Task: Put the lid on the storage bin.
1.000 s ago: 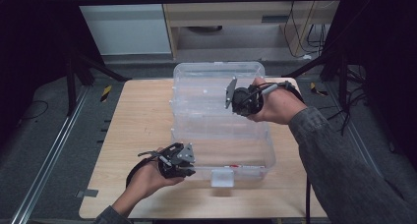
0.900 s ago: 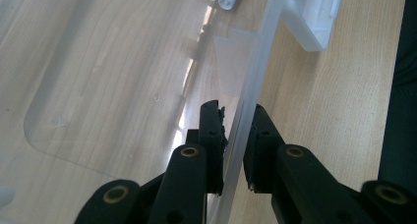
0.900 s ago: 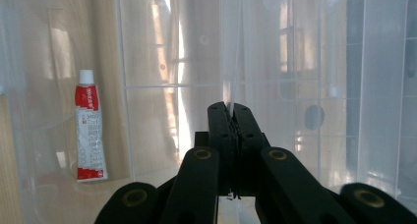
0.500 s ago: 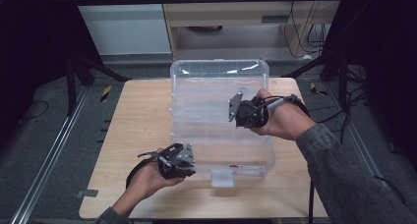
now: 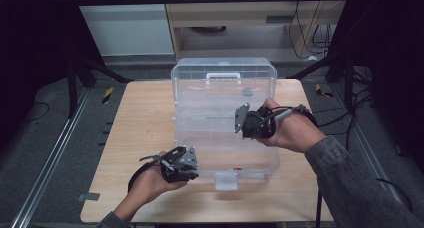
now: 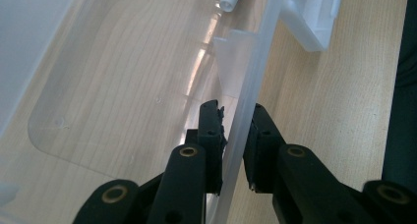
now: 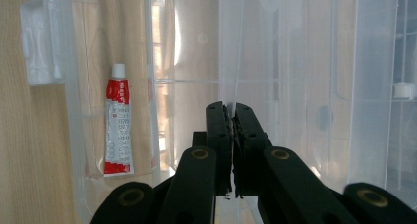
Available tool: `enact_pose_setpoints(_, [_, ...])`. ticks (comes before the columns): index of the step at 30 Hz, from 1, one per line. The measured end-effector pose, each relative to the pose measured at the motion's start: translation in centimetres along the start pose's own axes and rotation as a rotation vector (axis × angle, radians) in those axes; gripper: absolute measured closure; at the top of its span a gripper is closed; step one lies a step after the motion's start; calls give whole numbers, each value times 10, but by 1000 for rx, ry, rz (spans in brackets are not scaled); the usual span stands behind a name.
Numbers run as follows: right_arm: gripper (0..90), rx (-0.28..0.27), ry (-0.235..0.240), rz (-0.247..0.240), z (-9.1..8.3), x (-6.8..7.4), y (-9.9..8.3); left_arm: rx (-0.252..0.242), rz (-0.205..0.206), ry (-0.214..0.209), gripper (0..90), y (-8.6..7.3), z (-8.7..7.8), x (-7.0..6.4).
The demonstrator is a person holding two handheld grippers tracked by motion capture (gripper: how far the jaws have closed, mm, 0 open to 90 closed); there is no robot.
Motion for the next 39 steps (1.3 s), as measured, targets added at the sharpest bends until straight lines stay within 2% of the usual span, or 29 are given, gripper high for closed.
enact_pose_setpoints(12, [872, -9, 10, 10, -2, 6, -2, 1, 24, 15, 785, -1, 0, -1])
enact_pose_setpoints(23, [870, -26, 49, 3, -3, 15, -7, 10, 42, 29, 783, 0, 0, -3])
enact_pose_setpoints(30, [865, -38, 61, 16, -4, 18, -9, 21, 53, 40, 774, 0, 0, -3])
enact_pose_setpoints(31, [865, -38, 63, 16, -3, 17, -9, 16, 55, 59, 763, 0, -1, -4])
enact_pose_setpoints(33, [864, -37, 62, 12, -3, 17, -8, -3, 47, 66, 719, 0, -3, -4])
enact_pose_setpoints(38, [862, -33, 65, 11, -4, 17, -9, -41, 43, 60, 615, -1, -14, -8])
enact_pose_setpoints(39, [860, -35, 63, 11, -4, 17, -9, -79, 44, 53, 594, -1, -21, -12])
Point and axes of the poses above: each handheld gripper's, and its own axes: z roughly forward along the jaws, y roughly out of its top, x roughly to its left, the point moved 4 cm from there along z, roughly forward along the jaws, and after that the axes turned 11 degrees about -y, right-handed, at the moved point
